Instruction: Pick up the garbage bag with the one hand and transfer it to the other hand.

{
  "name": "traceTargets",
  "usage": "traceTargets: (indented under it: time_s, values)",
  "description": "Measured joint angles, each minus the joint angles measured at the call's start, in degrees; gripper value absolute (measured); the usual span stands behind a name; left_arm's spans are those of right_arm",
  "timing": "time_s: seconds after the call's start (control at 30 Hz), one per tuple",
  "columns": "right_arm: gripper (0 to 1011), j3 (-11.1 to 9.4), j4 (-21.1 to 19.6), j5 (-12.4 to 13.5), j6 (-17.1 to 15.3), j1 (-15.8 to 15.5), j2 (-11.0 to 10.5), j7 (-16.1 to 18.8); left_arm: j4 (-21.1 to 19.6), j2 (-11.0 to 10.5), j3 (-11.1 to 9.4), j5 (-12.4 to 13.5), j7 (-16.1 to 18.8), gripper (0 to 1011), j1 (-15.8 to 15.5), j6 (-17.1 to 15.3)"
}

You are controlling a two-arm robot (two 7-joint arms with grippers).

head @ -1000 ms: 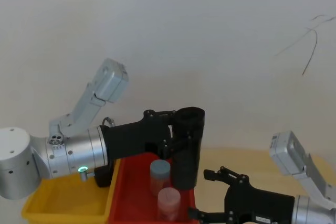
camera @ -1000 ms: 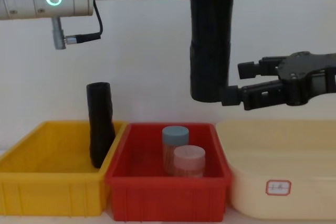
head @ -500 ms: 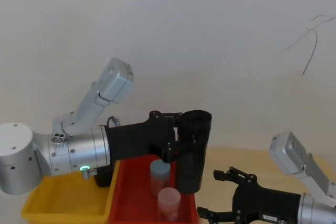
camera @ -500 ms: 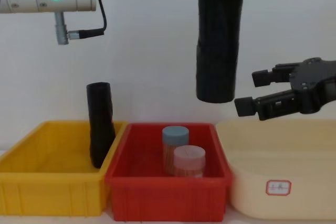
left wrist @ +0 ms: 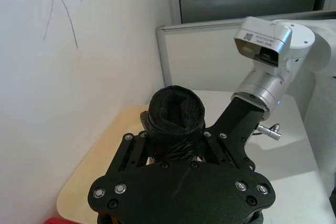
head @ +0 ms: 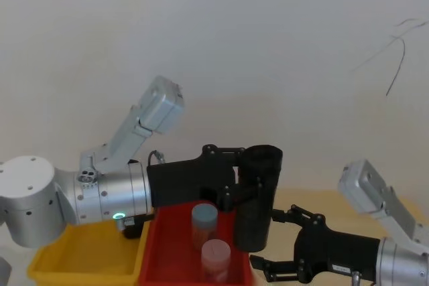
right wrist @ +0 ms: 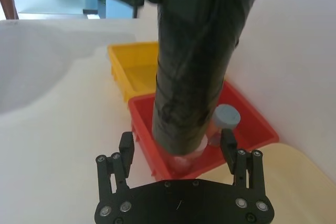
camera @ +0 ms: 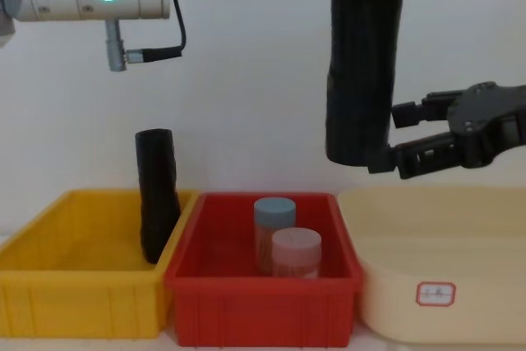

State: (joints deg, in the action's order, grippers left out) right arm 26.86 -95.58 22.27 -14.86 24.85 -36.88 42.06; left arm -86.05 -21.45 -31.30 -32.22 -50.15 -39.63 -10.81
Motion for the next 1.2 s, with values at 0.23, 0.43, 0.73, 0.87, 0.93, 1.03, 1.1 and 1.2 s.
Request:
traceTargets:
  time_s: [0.23, 0.43, 0.73, 0.87, 0.93, 1.03, 1.1, 1.2]
  values:
    - [1001, 0.33, 0.68, 0.79, 0.24, 1.38, 1.05, 0.02, 0.47, 0.59, -0.74, -0.35, 0.15, 375, -0.16, 0.09]
    - [1001, 0.63, 1.21, 1.43, 0.36, 2.28, 1.9, 0.03, 0.6, 1.05, -1.15, -0.89, 0.54, 375, -0.14, 0.09]
    - [1001, 1.06, 2.1, 2.46, 0.61, 3.4, 3.36, -0.32, 0.38, 1.41, -1.33, -2.03, 1.21, 375, 0.16, -0.27]
    - [929, 1.17, 2.41, 2.76, 0.68, 3.71, 3.77, -0.48, 0.19, 1.51, -1.33, -2.57, 1.5, 375, 0.27, -0.6]
    - [908, 1.22, 2.49, 2.86, 0.69, 3.8, 3.89, -0.52, 0.09, 1.56, -1.33, -2.87, 1.65, 375, 0.33, -0.77]
    - [820, 1.29, 2.65, 3.02, 0.72, 3.97, 4.11, -0.61, -0.01, 1.61, -1.31, -3.11, 1.76, 375, 0.38, -0.91]
    - [749, 1.31, 2.7, 3.08, 0.72, 4.02, 4.18, -0.63, -0.05, 1.63, -1.3, -3.2, 1.82, 375, 0.4, -0.96]
    - [677, 1.36, 2.76, 3.18, 0.73, 4.08, 4.28, -0.69, -0.1, 1.66, -1.27, -3.39, 1.91, 375, 0.44, -1.06]
